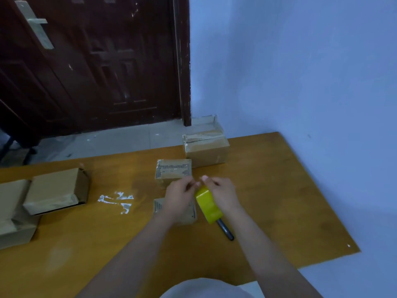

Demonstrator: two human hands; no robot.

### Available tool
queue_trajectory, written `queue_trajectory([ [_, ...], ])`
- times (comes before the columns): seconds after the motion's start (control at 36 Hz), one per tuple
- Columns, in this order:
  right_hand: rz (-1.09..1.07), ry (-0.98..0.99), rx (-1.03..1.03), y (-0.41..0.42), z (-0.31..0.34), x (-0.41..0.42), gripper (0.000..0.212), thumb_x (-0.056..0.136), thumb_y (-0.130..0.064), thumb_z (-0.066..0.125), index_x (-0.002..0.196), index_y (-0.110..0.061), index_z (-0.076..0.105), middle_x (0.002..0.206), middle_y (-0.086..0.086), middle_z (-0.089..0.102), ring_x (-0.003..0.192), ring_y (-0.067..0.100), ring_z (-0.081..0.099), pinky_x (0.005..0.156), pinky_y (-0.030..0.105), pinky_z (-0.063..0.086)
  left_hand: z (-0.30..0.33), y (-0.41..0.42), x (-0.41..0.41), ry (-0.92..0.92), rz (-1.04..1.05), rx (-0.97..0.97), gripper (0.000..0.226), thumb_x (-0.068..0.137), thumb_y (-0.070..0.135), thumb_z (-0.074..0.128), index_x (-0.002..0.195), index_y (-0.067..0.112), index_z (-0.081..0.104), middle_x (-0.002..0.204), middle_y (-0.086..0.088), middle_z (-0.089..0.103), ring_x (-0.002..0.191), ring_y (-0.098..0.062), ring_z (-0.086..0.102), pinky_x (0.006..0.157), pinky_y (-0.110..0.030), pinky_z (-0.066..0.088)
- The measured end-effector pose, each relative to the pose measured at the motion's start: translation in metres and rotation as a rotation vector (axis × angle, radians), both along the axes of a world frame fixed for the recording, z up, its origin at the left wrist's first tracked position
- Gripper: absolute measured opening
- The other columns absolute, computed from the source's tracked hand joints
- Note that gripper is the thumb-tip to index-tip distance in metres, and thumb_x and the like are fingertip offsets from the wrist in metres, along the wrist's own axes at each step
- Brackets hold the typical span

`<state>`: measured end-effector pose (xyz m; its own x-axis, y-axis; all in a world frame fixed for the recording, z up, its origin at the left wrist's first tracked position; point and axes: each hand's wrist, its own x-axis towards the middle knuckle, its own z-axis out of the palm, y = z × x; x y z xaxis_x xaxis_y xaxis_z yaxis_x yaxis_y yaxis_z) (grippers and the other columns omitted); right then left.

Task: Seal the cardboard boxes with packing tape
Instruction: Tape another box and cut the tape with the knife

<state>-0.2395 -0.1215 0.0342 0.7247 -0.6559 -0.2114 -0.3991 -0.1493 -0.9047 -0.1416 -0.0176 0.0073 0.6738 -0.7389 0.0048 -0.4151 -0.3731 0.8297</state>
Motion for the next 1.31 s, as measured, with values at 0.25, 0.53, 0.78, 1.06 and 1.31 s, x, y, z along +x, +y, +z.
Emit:
queue_trajectory([
  [0.25,0.074,-0.041,0.131,0.017,0.021,-0.012,0.033,0.09,-0.046,0.056,0.105,-0.017,0.064,0.099,0.0,0.068,0.091,0.015,0.064,0.086,0.04,0.052,0.004,-0.014,0.03,0.532,0.202,0.036,0.033,0.093,0.001,0.047,0.064,0.011,0.057,0.048,-0.007,0.056,0.035,-0.014,0.053,0.036,-0.018,0.042],
  [0.53,0.105,0.405,0.11,0.041,-0.011,-0.028,0.055,0.084,-0.06,0.052,0.084,-0.006,0.061,0.081,0.012,0.064,0.074,0.024,0.062,0.072,0.036,0.052,-0.018,-0.016,0.049,0.329,0.144,0.132,0.022,0.087,0.017,0.068,0.067,0.01,0.069,0.061,-0.002,0.068,0.066,-0.024,0.063,0.068,-0.032,0.047],
  [0.78,0.08,0.552,0.032,0.059,-0.037,-0.033,0.045,0.098,-0.044,0.041,0.074,-0.007,0.049,0.064,0.006,0.043,0.052,0.017,0.041,0.051,0.032,0.031,-0.048,-0.009,0.023,0.148,0.062,0.179,0.026,0.091,0.024,0.062,0.076,0.005,0.066,0.077,-0.01,0.064,0.074,-0.025,0.059,0.069,-0.036,0.047],
  [1.06,0.065,0.575,0.041,0.057,-0.051,-0.017,0.05,0.098,-0.042,0.044,0.059,-0.015,0.026,0.054,0.0,0.027,0.044,0.012,0.024,0.044,0.026,0.019,-0.065,-0.013,0.035,0.195,0.142,0.152,0.022,0.091,0.025,0.063,0.073,0.012,0.065,0.077,-0.008,0.064,0.073,-0.023,0.059,0.069,-0.037,0.048],
  [1.31,0.033,0.569,0.129,0.062,-0.062,-0.012,0.046,0.098,-0.042,0.045,0.064,-0.012,0.037,0.054,0.0,0.039,0.042,0.013,0.047,0.04,0.016,0.03,-0.069,-0.017,0.044,0.157,0.115,0.262,0.019,0.091,0.029,0.062,0.079,0.015,0.067,0.076,-0.003,0.065,0.07,-0.018,0.058,0.061,-0.027,0.044],
])
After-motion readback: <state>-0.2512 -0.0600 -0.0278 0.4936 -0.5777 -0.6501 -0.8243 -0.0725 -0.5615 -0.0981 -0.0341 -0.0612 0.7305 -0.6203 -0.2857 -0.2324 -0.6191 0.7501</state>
